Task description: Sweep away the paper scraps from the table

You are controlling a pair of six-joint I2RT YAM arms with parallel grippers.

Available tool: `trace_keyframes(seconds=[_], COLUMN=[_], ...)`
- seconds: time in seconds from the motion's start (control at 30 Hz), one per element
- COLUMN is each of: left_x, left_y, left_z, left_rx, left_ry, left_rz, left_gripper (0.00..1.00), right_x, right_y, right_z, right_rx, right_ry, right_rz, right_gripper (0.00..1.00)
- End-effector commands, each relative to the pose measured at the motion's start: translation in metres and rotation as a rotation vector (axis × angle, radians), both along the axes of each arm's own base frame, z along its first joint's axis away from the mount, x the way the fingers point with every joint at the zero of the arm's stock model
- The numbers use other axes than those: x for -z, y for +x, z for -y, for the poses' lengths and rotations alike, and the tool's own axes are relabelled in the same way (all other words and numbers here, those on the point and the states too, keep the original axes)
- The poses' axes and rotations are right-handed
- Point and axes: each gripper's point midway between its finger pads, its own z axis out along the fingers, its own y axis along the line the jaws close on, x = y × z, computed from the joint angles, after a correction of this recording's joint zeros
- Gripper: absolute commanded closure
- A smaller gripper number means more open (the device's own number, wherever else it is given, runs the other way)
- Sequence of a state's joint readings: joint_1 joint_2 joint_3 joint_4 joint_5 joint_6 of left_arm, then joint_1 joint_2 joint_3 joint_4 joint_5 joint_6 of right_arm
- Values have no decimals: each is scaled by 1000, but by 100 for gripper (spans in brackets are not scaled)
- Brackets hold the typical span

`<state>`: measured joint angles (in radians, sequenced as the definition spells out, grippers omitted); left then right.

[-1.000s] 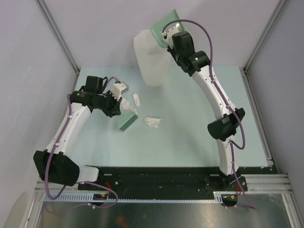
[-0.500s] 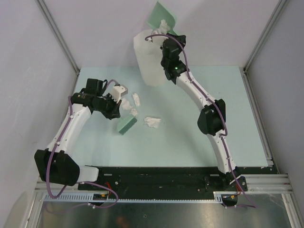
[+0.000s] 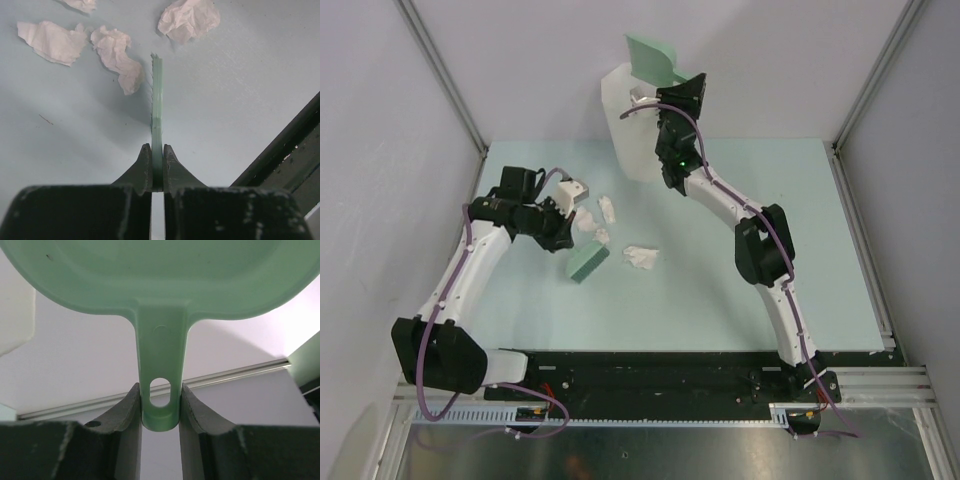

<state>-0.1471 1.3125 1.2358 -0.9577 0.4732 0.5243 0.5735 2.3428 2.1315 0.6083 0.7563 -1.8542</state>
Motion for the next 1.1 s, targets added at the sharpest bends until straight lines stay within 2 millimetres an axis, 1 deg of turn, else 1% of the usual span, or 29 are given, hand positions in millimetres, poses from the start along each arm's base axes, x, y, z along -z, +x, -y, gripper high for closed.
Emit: trace_keyframes(seconds=[0.0, 0.07, 0.1, 0.2, 0.23, 0.27, 0.3, 0.33, 0.37, 0.43, 0.47, 0.5, 0.53, 0.57, 0.6, 0.63, 0.67, 0.7, 0.73, 0.77, 0.8, 0.83, 0.87, 0.9, 0.93, 0.97, 1.0, 1.03, 1.07], left_x=[-11, -11, -10, -11, -12, -13, -15, -17, -18, -23, -24, -27, -29, -32, -34, -36, -40, -42, -43, -47, -49, -50, -51, -52, -53, -56, -53, -53, -56], left_y=[-1, -2, -3, -2, -2, -2, -1, -1, -1, -1, -1, -1, -1, 0, 0, 1, 3, 4, 5, 8, 9, 11, 15, 18, 20, 23, 27, 29, 31], left_z=[2, 2, 2, 2, 2, 2, 2, 3, 3, 4, 4, 5, 5, 5, 5, 6, 8, 9, 11, 13, 16, 18, 20, 22, 24, 25, 26, 29, 30], left_rx=[28, 28, 29, 26, 25, 22, 22, 20, 18, 15, 13, 12, 11, 10, 7, 6, 8, 11, 9, 13, 21, 18, 19, 16, 15, 11, 7, 11, 9], left_ry=[-25, -27, -27, -28, -29, -29, -33, -37, -38, -47, -49, -54, -55, -59, -60, -66, -76, -82, -91, -100, -118, -128, -136, -148, -151, -156, -156, -157, -158], left_rz=[56, 57, 54, 56, 58, 59, 64, 66, 68, 80, 81, 88, 92, 101, 104, 107, 111, 112, 109, 113, 107, 101, 95, 87, 82, 85, 72, 67, 72], left_gripper=[100, 100, 100, 100, 100, 100, 100, 100, 100, 100, 100, 100, 100, 100, 100, 100, 100, 100, 100, 100, 100, 100, 100, 100, 100, 100, 100, 100, 100], right_x=[-91, -94, -95, -116, -114, -133, -131, -134, -146, -144, -162, -142, -138, -149, -115, -105, -108, -66, -50, -20, -1, 16, 39, 48, 83, 102, 115, 147, 167], right_y=[-42, -44, -44, -54, -54, -63, -61, -64, -73, -82, -102, -104, -111, -135, -137, -149, -172, -181, -193, -209, -228, -240, -255, -274, -286, -300, -316, -329, -344], right_z=[23, 26, 27, 34, 33, 38, 37, 36, 40, 37, 38, 31, 29, 27, 20, 16, 11, -1, -8, -13, -18, -22, -25, -32, -32, -30, -32, -24, -11], right_rx=[19, 22, 9, -13, -32, -48, -56, -89, -108, -141, -194, -202, -218, -283, -268, -291, -357, -371, -392, -369, -400, -398, -368, -410, -356, -311, -282, -186, -81], right_ry=[30, 69, 115, 231, 288, 344, 356, 443, 488, 544, 650, 664, 705, 841, 828, 861, 994, 967, 1018, 1104, 1165, 1206, 1280, 1325, 1330, 1347, 1389, 1372, 1339], right_rz=[204, 211, 208, 239, 228, 259, 222, 227, 234, 185, 214, 141, 115, 128, 11, -36, -56, -229, -305, -417, -521, -596, -681, -772, -856, -918, -978, -1035, -1078], right_gripper=[95, 96, 96, 97, 98, 98, 98, 100, 100, 100, 100, 100, 100, 100, 100, 100, 100, 100, 100, 100, 100, 100, 100, 100, 100, 100, 100, 100, 100])
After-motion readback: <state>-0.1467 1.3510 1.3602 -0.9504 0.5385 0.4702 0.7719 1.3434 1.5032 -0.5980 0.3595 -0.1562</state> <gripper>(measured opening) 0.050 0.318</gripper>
